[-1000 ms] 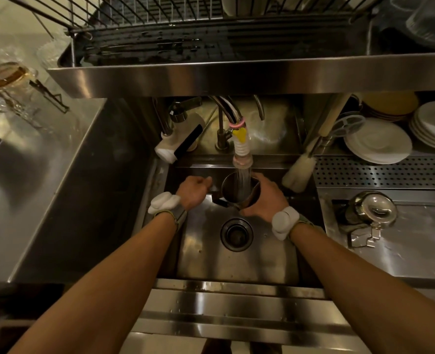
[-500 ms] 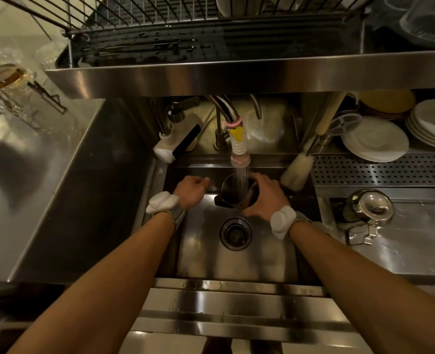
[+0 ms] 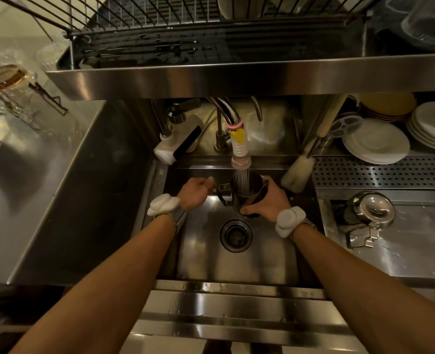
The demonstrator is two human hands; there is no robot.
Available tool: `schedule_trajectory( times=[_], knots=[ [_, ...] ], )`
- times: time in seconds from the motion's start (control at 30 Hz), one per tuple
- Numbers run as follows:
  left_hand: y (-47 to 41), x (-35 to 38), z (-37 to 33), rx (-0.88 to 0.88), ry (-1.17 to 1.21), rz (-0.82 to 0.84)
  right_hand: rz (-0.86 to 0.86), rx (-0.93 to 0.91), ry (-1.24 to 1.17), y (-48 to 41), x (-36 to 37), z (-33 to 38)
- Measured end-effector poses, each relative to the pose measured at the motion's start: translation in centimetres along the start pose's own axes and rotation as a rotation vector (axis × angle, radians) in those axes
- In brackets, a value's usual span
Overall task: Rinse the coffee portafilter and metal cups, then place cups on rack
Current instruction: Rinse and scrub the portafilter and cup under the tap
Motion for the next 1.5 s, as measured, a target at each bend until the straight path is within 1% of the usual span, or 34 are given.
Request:
schedule_trajectory(
  times=[0.1, 0.23, 0.37, 0.5, 0.63, 0.73, 0.87, 0.97, 1.03, 1.13, 1.23, 1.33, 1.4, 1.5],
  knots=[
    [0.0, 0.4, -0.5, 0.008, 0.007, 0.031, 0.067, -0.01, 0.015, 0.2, 0.9, 0.2],
    [0.0, 0.2, -0.8, 0.023, 0.02, 0.02, -0.014, 0.001, -0.027, 0.0, 0.0, 0.0],
    [0.3, -0.6, -0.8, 0.004, 0.02, 0.002, 0.098, 0.0, 0.023, 0.0, 1.5, 0.2],
    [0.5, -0.5, -1.0, 0.023, 0.038, -0.005, -0.016, 0.023, -0.017, -0.3, 0.2, -0.1],
    [0.9, -0.8, -0.3, -0.011, 0.0, -0.027, 0.062, -0.018, 0.033, -0.5, 1.3, 1.0],
    [0.9, -0.9, -0.3, -0.021, 0.041, -0.033, -0.006, -0.012, 0.003, -0.6, 0.2, 0.6],
    [1.0, -0.6, -0.6, -0.018, 0.044, -0.008, 0.052, -0.024, 0.051, -0.1, 1.1, 0.7],
    [1.3, 0.3, -1.6, 0.006, 0.064, 0.052, -0.002, -0.005, -0.011, -0.2, 0.4, 0.5],
    [1.5, 0.6, -2.3, 0.03, 0.086, 0.07, -0.008, -0.01, -0.02, -0.1, 0.3, 0.6],
    [1.9, 0.2, -3.1, 0.053, 0.154, 0.057, 0.037, -0.003, -0.027, -0.2, 0.4, 1.0],
    [2.1, 0.0, -3.8, 0.048, 0.184, 0.056, 0.126, 0.053, -0.029, -0.2, 0.9, 0.7],
    [2.2, -0.3, -4.1, 0.039, 0.094, 0.009, 0.197, 0.14, 0.08, 0.9, 0.8, -0.3],
    [2.0, -0.6, -3.8, 0.027, 0.022, -0.016, 0.2, 0.185, 0.136, 1.3, 0.0, -0.9],
    [2.3, -1.2, -3.1, 0.016, -0.043, -0.039, 0.188, 0.188, 0.2, 1.7, -1.3, -1.1]
  ],
)
Point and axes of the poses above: each hand's wrist, its own y-axis away from the middle knuckle, its own x-axis out of the palm, z = x × y, the point moved 10 cm from there along -y, towards the middle knuckle, and after that the axes turned 14 degrees about -y, right-handed, at the moved point
